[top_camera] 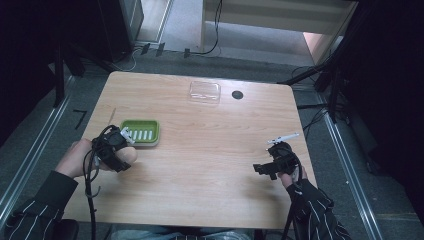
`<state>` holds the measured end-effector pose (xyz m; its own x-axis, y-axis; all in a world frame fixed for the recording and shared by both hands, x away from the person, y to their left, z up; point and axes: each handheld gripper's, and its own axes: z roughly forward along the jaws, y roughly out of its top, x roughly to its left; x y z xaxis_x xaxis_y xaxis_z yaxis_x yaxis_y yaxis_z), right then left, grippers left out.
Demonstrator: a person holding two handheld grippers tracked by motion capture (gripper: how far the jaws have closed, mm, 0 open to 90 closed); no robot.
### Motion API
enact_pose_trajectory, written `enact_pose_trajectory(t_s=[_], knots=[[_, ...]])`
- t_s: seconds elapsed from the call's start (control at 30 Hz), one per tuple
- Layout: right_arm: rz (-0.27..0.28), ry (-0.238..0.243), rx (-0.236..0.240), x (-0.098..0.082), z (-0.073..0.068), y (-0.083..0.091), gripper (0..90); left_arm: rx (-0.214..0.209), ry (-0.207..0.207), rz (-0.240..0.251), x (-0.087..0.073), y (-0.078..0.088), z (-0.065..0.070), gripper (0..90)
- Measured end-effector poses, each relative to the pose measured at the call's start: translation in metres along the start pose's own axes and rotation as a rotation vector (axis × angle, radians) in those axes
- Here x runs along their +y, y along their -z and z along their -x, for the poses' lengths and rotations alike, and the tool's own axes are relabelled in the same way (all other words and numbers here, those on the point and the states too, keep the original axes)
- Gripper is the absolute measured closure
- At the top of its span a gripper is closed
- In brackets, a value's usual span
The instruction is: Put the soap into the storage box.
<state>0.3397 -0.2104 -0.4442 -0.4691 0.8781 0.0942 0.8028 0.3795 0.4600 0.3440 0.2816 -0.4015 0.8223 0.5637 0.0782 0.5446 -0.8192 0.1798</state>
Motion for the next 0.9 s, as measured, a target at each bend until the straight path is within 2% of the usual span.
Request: enact_pose_trajectory(t_s=[0.4, 0.53, 0.9], knots=[[-0.002, -0.001, -0.001, 0.000, 0.000, 0.000, 14.4, 0.008, -0.020, 0.018, 0.008, 0.005, -0.004, 33.5], [0.000, 0.001, -0.002, 0.000, 0.000, 0.000, 14.4, 0.016, -0.012, 0.026, 0.009, 0.008, -0.007, 33.4], [-0.002, 0.002, -0.001, 0.000, 0.000, -0.001, 14.4, 0.013, -0.025, 0.045, 0.016, 0.012, -0.012, 33.5]])
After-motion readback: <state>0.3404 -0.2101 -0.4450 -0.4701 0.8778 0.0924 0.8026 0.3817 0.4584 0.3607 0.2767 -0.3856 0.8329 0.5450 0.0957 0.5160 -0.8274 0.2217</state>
